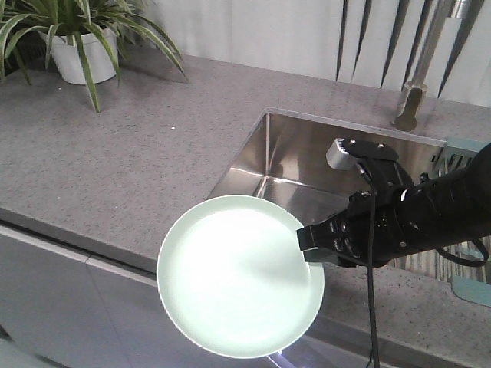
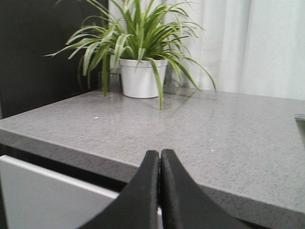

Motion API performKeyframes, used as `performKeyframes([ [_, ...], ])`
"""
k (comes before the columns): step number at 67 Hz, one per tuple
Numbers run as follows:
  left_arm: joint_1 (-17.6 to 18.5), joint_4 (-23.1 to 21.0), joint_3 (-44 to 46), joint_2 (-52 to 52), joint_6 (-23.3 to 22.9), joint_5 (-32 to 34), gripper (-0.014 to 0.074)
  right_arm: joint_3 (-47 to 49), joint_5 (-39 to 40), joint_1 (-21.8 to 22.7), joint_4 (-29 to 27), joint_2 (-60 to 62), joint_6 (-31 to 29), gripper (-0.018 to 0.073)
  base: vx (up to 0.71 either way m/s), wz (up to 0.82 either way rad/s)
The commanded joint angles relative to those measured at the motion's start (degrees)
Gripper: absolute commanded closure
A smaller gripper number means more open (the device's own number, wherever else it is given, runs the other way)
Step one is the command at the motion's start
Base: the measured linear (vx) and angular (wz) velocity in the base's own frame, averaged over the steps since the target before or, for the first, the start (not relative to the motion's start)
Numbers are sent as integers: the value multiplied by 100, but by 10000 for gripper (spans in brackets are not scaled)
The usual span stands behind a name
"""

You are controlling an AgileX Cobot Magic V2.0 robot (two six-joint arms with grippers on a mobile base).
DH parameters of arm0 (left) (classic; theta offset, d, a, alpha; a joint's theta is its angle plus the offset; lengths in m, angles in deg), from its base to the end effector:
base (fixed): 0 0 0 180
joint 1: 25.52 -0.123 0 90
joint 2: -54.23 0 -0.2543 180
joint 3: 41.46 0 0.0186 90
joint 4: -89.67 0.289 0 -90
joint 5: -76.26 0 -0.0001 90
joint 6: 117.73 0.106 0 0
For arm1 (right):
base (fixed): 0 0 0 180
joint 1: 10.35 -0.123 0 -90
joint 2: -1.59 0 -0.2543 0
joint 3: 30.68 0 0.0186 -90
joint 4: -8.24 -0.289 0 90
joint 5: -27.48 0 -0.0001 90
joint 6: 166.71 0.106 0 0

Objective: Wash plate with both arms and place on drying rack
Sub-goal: 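Position the held plate over the stainless steel sink basin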

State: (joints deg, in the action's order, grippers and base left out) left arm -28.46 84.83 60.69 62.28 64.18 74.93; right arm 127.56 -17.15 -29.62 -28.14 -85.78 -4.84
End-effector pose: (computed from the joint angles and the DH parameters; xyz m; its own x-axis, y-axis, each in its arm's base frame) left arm 0.1408 0.0070 0.2029 0.0508 -0.0486 -0.9975 -0.0468 0.9976 -0.0509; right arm 0.2865 0.1470 0.2185 -0.8707 -0.1448 -0.4700 -0.3716 0.8198 0.4358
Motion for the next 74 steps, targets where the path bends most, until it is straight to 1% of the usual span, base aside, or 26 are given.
performKeyframes([
  [1,-7,-9,162,-78,-8,402,603,176,125,9,-159,187,-35,561,10,-27],
  [74,-7,-9,162,-78,-8,402,603,176,125,9,-159,187,-35,561,8,-19],
])
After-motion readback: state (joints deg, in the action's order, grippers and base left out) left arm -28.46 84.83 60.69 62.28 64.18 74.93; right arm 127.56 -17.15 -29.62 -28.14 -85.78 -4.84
